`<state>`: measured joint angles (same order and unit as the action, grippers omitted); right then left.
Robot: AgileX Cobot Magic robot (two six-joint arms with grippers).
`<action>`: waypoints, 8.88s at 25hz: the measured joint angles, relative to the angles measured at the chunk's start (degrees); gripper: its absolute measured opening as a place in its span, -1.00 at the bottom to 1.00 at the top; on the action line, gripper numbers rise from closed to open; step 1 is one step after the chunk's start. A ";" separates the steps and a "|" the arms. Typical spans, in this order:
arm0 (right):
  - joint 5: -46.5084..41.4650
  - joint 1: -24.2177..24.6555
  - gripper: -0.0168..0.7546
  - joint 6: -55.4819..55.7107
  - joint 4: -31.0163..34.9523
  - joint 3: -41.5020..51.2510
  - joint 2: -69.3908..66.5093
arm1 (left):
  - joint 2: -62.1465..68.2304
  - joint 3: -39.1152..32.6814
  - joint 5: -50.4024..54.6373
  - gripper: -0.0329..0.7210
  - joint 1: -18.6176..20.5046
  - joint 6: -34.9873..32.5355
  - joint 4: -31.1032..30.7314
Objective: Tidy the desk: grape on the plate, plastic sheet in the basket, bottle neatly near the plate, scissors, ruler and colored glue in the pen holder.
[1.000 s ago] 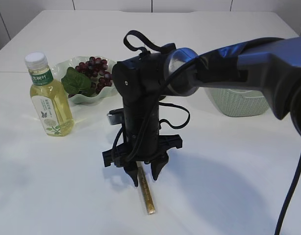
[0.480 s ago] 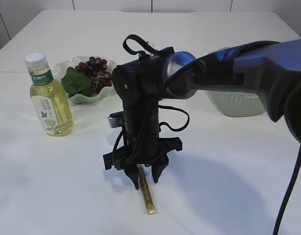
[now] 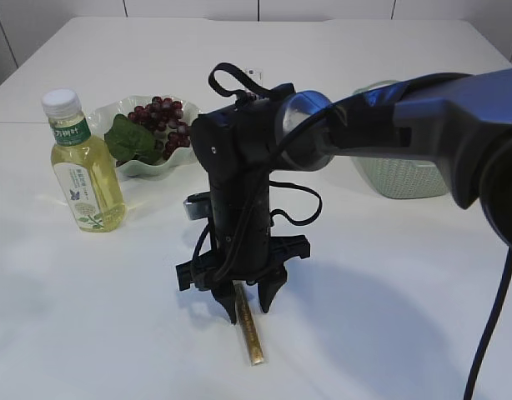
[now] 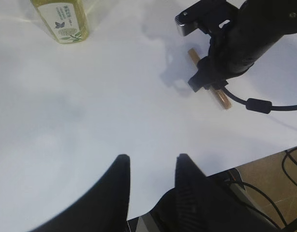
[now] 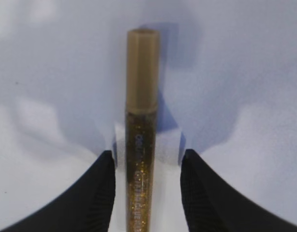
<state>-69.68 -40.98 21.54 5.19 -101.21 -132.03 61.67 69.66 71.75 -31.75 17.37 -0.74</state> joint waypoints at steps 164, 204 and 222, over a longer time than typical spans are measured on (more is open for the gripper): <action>35.14 19.04 -0.17 -19.19 -2.88 -0.95 17.96 | 6.68 -0.04 -3.79 -0.28 0.00 -0.82 -10.88; -1.94 18.84 -0.17 -23.01 3.39 19.69 62.02 | 6.68 -0.04 -2.04 0.05 0.00 -4.35 6.25; 1.49 18.84 -0.17 -23.01 2.90 44.56 98.92 | -10.42 -2.29 -10.40 -0.07 0.00 -18.76 13.50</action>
<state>-68.19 -22.14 -1.47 8.09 -56.65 -33.12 51.25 67.37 61.35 -31.75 -1.39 12.76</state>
